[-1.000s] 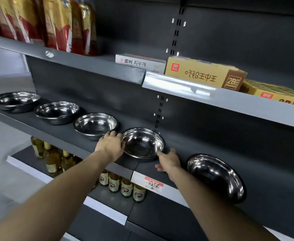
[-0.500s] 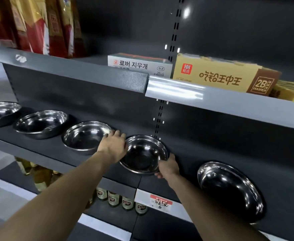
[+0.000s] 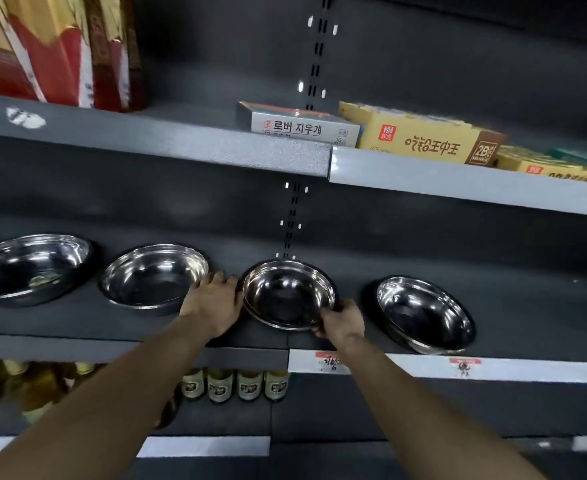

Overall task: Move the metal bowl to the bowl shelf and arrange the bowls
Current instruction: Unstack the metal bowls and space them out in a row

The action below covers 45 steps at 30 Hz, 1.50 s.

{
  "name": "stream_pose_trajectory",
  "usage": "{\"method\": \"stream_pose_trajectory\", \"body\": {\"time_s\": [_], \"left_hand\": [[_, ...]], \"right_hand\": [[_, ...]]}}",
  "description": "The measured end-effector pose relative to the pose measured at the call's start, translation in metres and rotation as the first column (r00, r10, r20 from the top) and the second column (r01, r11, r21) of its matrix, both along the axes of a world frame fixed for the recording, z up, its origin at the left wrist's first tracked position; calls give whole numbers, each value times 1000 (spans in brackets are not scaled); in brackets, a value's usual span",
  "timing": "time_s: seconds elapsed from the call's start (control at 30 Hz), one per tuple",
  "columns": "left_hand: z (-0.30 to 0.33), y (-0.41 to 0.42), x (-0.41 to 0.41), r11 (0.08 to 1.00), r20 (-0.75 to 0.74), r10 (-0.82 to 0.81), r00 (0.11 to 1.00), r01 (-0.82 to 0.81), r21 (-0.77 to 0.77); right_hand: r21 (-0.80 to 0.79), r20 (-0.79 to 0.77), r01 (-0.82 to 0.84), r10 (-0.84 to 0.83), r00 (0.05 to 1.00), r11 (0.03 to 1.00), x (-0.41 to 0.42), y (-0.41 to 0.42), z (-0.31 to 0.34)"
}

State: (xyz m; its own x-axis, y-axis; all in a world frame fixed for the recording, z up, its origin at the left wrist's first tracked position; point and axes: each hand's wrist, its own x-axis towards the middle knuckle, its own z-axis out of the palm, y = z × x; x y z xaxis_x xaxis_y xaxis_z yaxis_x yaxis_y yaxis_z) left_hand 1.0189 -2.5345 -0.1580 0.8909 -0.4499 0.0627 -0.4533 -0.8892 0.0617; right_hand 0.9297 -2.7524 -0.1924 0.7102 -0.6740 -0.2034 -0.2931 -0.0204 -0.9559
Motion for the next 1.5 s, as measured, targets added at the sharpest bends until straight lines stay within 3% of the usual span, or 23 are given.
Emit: {"method": "stream_pose_trajectory", "body": {"time_s": [0.7, 0.8, 0.87, 0.93, 1.2, 1.5], "left_hand": [[8, 20, -51, 1000, -25, 0, 1000, 0, 17], [10, 21, -54, 1000, -20, 19, 1000, -18, 24], [12, 22, -56, 999, -19, 36, 999, -35, 22], [15, 23, -57, 998, -20, 52, 998, -52, 19], [15, 48, -64, 992, -21, 128, 992, -127, 13], [21, 124, -23, 974, 17, 225, 974, -225, -9]], "right_hand": [[3, -12, 85, -85, 996, 996, -48, 2, 3], [-209, -61, 123, -139, 988, 970, -48, -1, 8], [-316, 10, 193, -200, 980, 929, -49, -2, 14], [-319, 108, 225, -201, 974, 920, -46, -1, 21], [-85, 279, -23, 46, 959, 996, -9, 55, 30], [-98, 116, -263, 273, 955, 960, 36, 135, 26]]}}
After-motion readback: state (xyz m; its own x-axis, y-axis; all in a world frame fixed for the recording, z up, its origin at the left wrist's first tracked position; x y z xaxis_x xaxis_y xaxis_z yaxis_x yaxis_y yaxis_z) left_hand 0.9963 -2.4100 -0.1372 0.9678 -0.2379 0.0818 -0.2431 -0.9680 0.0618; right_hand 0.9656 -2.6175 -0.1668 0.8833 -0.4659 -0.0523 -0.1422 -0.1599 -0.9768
